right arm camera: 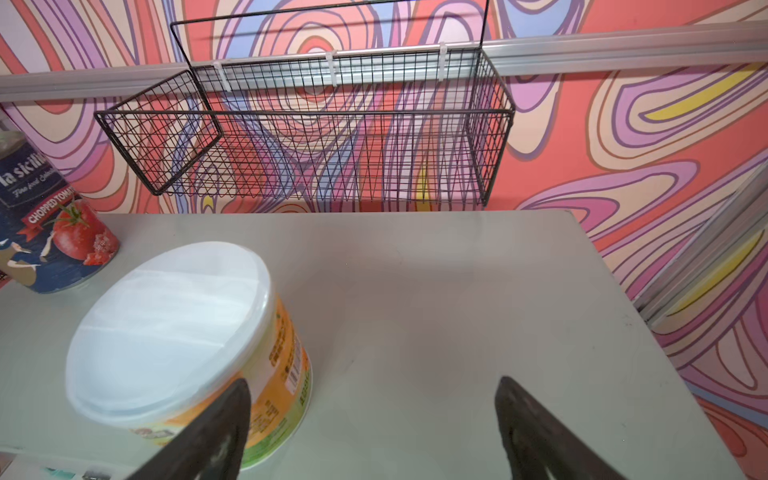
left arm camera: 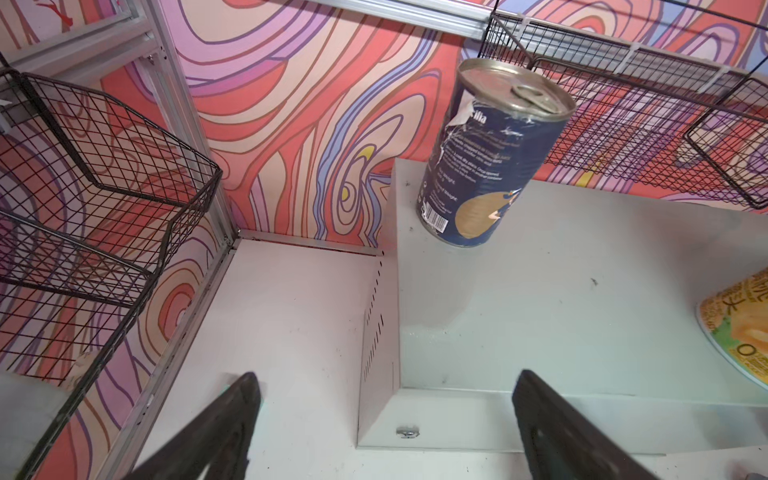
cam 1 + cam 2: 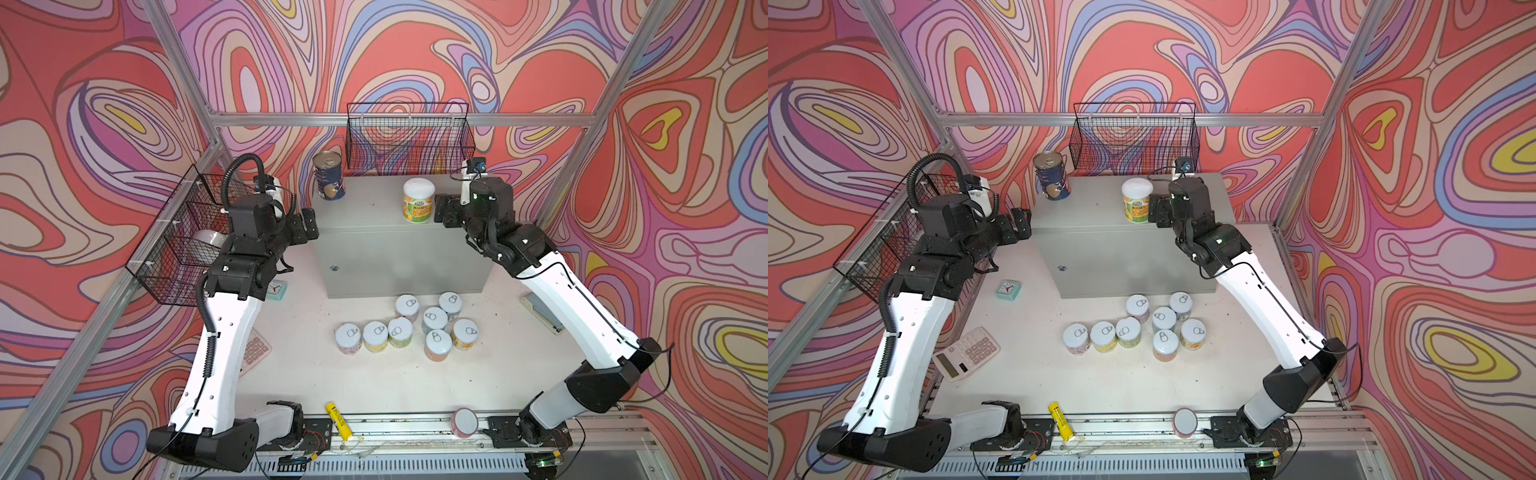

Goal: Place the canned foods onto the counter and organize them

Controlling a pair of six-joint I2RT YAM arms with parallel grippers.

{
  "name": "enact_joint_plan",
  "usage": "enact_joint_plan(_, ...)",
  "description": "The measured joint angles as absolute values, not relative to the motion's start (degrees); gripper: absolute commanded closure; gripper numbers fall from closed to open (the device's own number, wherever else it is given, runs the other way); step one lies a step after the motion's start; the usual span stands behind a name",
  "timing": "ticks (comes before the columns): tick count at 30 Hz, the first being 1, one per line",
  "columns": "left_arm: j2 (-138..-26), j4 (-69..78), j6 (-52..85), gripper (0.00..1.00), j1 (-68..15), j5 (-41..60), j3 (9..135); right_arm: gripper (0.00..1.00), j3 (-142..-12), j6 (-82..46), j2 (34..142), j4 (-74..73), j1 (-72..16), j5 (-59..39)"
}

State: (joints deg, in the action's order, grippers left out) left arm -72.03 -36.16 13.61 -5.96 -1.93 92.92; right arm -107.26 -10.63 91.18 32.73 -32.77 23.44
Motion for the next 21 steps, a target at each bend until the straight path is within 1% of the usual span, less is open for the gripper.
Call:
enact_joint_plan(12, -74.4, -33.5, 14.5, 0.05, -3.3, 1.3, 92.9, 0.04, -107.3, -9.6, 95.6, 27.9, -32.4, 18.6)
enact_joint_plan(21, -76.0, -32.7, 15.2, 0.05, -3.2, 1.5, 92.3, 0.03, -107.7, -9.4, 100.9, 25.9, -32.1, 18.3)
